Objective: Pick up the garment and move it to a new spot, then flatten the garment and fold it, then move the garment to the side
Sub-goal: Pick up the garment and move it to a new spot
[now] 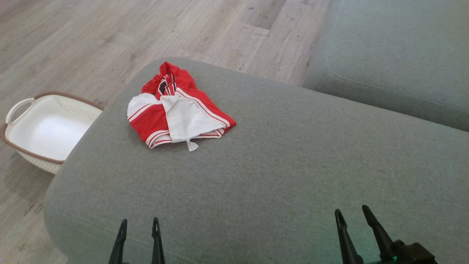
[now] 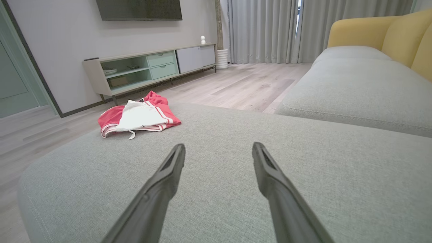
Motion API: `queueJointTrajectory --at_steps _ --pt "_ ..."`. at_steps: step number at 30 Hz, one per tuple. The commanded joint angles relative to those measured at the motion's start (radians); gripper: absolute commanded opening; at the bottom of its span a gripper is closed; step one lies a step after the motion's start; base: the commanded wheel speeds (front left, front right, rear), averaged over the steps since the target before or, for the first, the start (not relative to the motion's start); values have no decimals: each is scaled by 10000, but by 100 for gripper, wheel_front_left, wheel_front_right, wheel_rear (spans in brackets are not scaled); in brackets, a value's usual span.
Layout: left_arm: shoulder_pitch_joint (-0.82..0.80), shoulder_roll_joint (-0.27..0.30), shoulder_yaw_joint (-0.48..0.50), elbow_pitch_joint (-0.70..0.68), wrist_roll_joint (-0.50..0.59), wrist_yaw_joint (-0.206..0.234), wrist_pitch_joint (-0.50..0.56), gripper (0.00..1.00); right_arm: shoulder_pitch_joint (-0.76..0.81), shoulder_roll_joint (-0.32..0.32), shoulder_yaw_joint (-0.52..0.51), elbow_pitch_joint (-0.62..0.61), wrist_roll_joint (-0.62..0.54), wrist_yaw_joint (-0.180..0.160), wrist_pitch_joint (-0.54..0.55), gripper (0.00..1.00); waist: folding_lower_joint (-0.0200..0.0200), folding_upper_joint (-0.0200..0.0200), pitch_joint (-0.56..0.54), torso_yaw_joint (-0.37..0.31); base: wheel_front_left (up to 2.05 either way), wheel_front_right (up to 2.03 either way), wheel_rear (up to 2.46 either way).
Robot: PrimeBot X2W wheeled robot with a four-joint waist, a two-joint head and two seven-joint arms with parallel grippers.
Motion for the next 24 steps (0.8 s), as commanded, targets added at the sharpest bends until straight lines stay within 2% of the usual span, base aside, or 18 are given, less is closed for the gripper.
queueJointTrajectory --at_steps 1,9,13,18,22,24 --pt "-374 -84 353 -381 70 59 -51 100 -531 -72 268 -236 -76 -7 -135 100 -1 0 105 93 0 0 0" --pt "-695 -12 865 -575 -126 82 -51 100 -373 -72 147 -266 -249 -7 -135 100 -1 0 476 247 0 0 0" --pt "-1666 224 1516 -1297 -489 -118 -51 100 -469 -293 83 -382 -487 -7 -135 100 -1 0 1153 145 0 0 0" --pt "-4119 1015 1990 -1692 -535 -576 92 100 -1017 -1093 100 -594 -598 -7 -135 100 -1 0 2452 11 0 0 0" --pt "-6677 1697 1652 -875 -343 -1258 1074 100 -1491 -1865 135 -667 -616 -7 -135 100 -1 0 3337 -87 0 0 0" --pt "-8612 1971 1342 329 -251 -1723 1900 100 -1869 -2423 246 -746 -605 -7 -135 100 -1 0 3884 -261 0 0 0"
